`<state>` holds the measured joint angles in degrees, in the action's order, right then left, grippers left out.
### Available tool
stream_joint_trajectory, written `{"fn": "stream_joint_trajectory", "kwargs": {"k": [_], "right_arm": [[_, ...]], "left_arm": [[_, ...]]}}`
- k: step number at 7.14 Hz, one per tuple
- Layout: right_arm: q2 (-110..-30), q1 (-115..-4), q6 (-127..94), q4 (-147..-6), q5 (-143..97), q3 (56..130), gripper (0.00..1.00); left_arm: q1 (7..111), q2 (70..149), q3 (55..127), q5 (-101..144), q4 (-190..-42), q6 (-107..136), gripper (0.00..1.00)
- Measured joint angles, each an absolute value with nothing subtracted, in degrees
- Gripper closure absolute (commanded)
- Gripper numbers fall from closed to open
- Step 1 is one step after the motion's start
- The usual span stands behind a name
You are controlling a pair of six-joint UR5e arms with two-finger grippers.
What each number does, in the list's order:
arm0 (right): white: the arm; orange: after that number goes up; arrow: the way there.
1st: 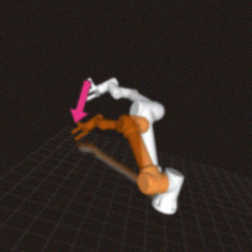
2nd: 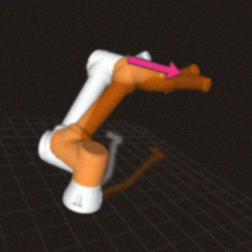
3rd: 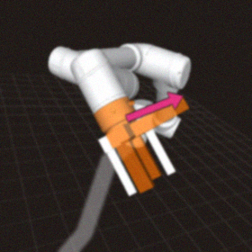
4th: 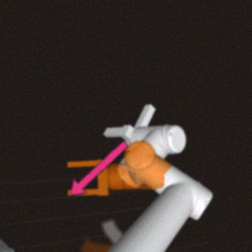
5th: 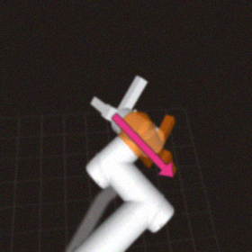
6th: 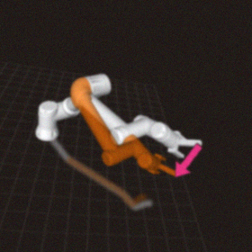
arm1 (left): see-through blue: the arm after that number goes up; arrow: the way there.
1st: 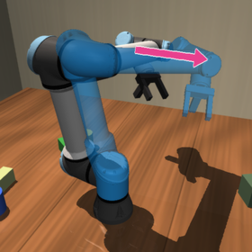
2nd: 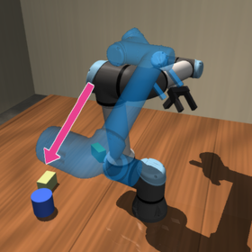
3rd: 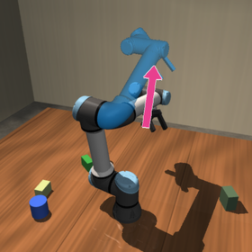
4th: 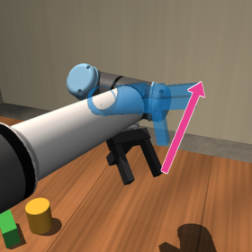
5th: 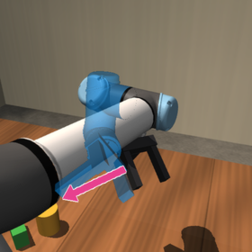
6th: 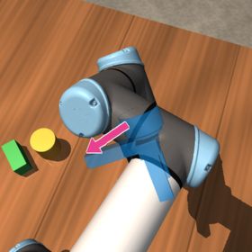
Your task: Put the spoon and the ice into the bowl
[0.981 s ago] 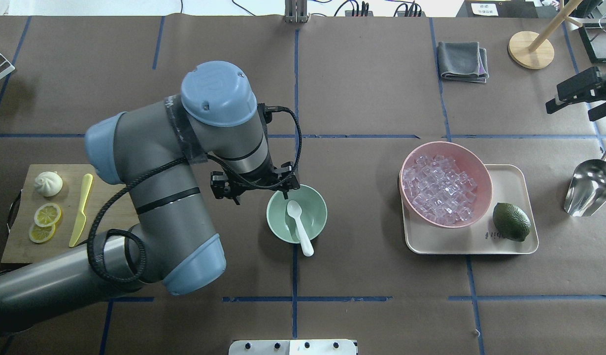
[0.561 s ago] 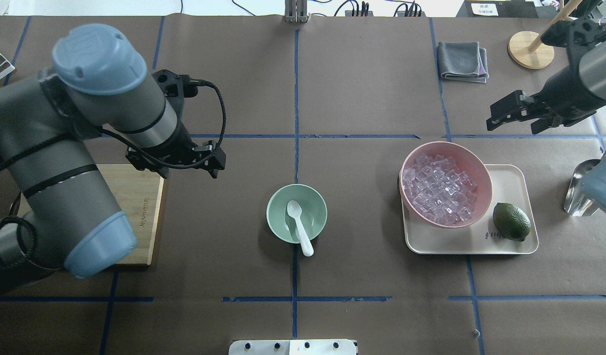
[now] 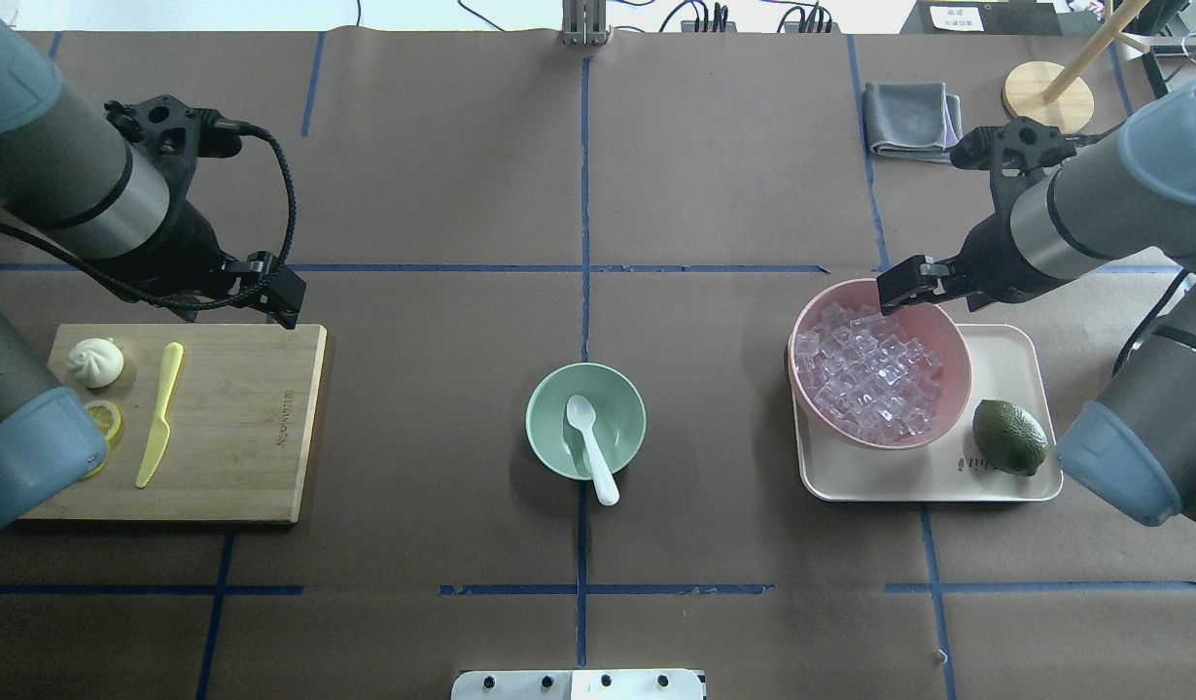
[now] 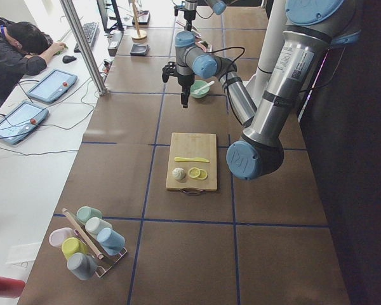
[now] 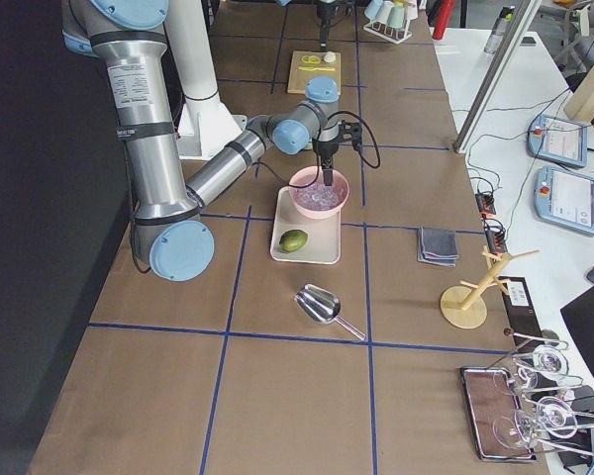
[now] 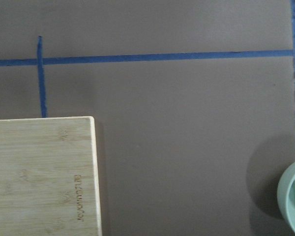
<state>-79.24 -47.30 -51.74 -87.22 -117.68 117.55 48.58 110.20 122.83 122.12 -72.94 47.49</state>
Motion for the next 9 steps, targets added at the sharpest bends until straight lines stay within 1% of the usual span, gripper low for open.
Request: {"fn": "stream_joint_trajectory", "kwargs": {"k": [2,3,5,7,9], "right_arm": [[-79.4,-45.4,-51.7,-87.2,-117.2,115.8,0.10],[-79.4,-44.3,-51.6,-87.3,-117.2,114.9,0.17],[-79.1,-42.5,-50.9,-87.3,-117.2,113.1,0.20],[-79.0,-41.5,-48.4,-87.6,-117.2,111.6,0.28],[-78.9,-41.3,-45.4,-87.9,-117.2,110.7,0.33]], "left_arm": [[49.0,108.9,123.4,122.2,-72.9,46.7,0.00],[49.1,108.8,123.5,122.2,-72.9,46.6,0.00],[49.1,108.7,123.7,122.2,-72.9,46.7,0.00],[49.1,108.6,123.9,122.2,-72.9,46.6,0.00],[49.2,108.6,124.2,122.2,-72.9,46.6,0.00]]}}
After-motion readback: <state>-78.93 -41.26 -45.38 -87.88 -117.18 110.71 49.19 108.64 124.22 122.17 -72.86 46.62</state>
